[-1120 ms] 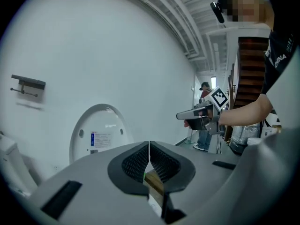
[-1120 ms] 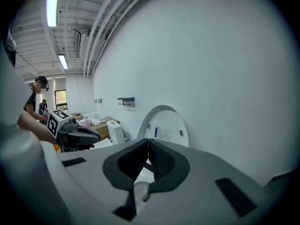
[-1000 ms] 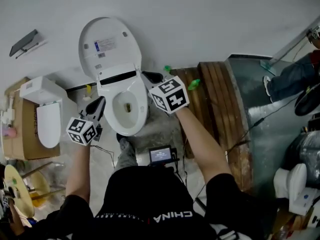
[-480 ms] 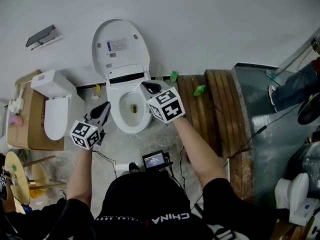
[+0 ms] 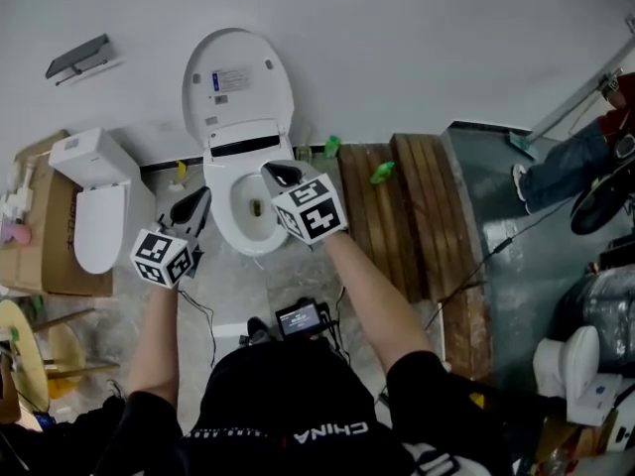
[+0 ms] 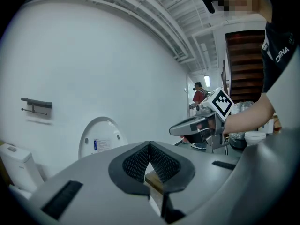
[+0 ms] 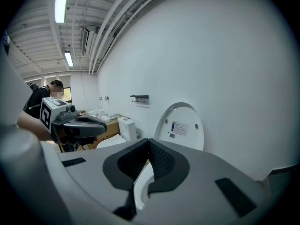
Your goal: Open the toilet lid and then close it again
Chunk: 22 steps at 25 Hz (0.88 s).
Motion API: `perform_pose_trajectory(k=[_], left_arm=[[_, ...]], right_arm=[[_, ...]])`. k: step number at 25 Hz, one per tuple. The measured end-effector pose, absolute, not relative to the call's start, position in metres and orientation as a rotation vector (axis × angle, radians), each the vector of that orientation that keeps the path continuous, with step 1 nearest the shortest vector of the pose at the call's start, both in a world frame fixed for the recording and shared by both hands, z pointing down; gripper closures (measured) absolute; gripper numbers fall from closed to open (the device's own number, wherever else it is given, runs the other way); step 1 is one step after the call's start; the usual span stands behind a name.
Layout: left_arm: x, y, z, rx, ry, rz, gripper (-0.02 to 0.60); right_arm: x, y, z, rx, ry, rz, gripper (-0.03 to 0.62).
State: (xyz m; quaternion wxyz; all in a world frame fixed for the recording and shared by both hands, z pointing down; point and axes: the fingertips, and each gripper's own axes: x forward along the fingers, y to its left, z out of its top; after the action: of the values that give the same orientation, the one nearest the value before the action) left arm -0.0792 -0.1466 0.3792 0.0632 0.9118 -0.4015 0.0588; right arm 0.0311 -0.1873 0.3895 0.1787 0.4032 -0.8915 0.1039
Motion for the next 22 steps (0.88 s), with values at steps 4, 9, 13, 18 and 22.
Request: perform_pose_trajectory(k=[4,9,13,18,22], left_arm=[[-0.0828,-0.1450,0.3793,2.749,-1.208,0.161,0.572],[-0.0835,-0.1466,0.3791,2.733,-1.195,0.125,0.573],[-0.0816,-0.1488,0.3791,2.741,-1.185,0.143,0.574],[-0.0824,-0.1516,0.3775,2.738,-1.178,0.123,0.574],[-0.0831,-0.1537,0.3752,2.743,-1.177,0.114,0.574]], right_arm=[[0.0312,-0.1833,0.3871,1.176,-2.514,0.310,0.580],[0.0252,-0.1781,0.3811,1.179,-2.543,0.344,0.582],[0.0224,-0.1801,0.3807,1.165,-2.542,0.340,0.580],[0.0215,-0.1836,0.3846,1.155,-2.536,0.337,0.580],[0.0217,-0.1865,0.3855,1.149,-2.537,0.338,0.580]])
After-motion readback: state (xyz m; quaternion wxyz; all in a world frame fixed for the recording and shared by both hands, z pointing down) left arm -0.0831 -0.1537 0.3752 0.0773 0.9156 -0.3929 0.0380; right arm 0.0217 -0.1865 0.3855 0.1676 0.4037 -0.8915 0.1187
